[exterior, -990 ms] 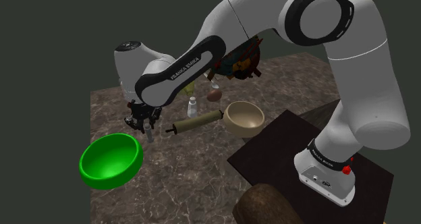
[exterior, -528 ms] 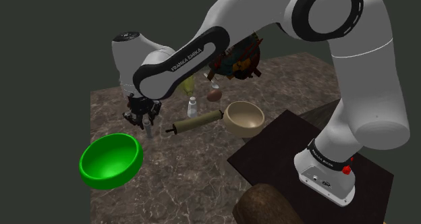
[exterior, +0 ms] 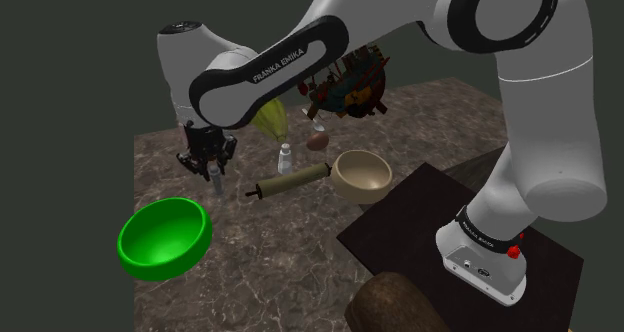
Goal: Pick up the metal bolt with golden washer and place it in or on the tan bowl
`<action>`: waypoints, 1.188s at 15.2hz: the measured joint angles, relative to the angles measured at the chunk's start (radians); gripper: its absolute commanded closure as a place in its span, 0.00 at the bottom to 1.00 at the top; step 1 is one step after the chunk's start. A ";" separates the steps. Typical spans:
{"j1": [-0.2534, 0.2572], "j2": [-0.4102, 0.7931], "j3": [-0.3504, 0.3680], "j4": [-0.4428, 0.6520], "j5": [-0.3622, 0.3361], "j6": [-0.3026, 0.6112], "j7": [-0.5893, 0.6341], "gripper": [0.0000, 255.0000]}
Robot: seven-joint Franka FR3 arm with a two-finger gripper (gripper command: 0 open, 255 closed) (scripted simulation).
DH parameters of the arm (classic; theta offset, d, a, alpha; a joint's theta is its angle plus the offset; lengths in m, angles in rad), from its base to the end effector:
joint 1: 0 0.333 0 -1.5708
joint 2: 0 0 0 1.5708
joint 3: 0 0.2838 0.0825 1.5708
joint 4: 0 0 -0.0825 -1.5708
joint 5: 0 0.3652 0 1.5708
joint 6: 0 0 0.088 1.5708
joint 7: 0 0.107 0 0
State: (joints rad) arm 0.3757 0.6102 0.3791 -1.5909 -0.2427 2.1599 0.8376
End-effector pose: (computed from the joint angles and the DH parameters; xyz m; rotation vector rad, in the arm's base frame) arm 0.5078 0.4219 0.2817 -3.1277 0.0172 0.0046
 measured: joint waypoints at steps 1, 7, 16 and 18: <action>-0.002 -0.004 0.001 0.007 0.002 -0.010 -0.004 1.00; -0.005 -0.041 0.012 0.033 0.018 -0.072 -0.011 1.00; -0.009 -0.085 0.024 0.088 0.039 -0.168 -0.023 1.00; -0.008 -0.092 0.027 0.108 0.043 -0.195 -0.026 1.00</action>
State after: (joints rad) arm 0.3674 0.5179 0.4058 -1.4825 -0.2000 1.9651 0.8120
